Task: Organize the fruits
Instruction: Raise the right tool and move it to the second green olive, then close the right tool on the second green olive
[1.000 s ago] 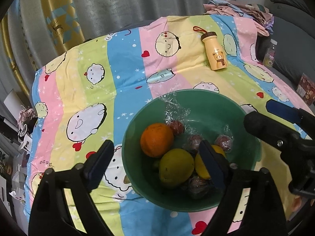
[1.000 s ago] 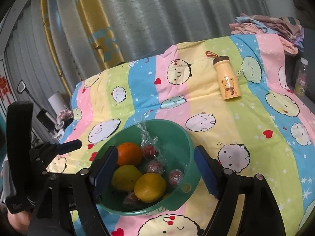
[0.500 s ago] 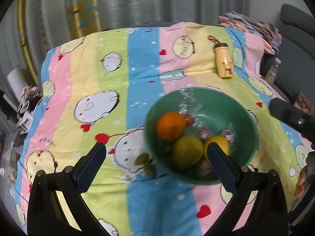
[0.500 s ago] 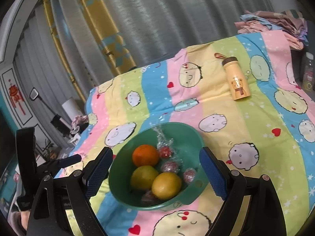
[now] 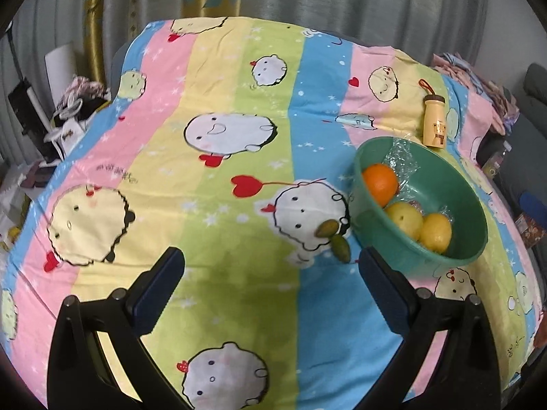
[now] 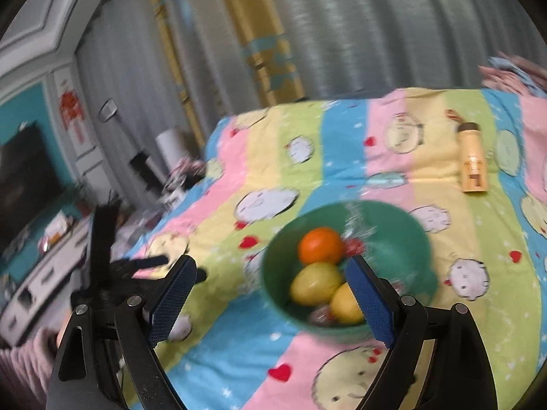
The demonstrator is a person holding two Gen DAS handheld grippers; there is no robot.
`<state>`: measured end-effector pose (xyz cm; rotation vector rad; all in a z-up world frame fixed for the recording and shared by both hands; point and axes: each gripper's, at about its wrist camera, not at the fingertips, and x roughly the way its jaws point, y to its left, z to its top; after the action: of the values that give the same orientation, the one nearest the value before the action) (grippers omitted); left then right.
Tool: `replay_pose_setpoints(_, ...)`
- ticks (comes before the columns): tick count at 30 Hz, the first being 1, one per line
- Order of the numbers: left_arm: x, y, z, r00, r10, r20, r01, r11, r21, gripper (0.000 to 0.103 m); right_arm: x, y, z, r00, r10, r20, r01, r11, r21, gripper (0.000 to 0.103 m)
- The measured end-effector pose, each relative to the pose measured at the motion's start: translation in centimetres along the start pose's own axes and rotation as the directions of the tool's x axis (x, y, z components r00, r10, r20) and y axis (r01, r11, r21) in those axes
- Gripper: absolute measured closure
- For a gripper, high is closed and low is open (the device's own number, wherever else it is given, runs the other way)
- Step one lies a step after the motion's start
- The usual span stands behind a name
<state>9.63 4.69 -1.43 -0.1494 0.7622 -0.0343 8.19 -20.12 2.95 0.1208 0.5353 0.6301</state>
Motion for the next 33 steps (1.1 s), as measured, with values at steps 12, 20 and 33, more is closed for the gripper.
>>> replay_pose_setpoints(12, 0.7, 5.5, -0.4, 0.995, -0.097, 0.014, 0.098, 0.99, -0.101, 0.004, 10.2, 4.9, -6.3, 0.968, -0.023, -0.25, 0.019, 1.0, -0.02, 0.047)
replay_pose_setpoints(20, 0.3, 7.1, -1.0, 0.985, -0.175, 0.004, 0.174, 0.977, -0.125, 0.004, 15.5, 6.1, -5.7, 0.934, -0.228, -0.274, 0.229, 0.973, -0.029, 0.053)
replay_pose_setpoints(33, 0.3, 9.3, -1.7, 0.97, -0.244, -0.009, 0.239, 0.956, -0.168, 0.003, 19.9, 4.7, -5.1, 0.88, -0.353, -0.319, 0.381, 0.924, 0.029, 0.065)
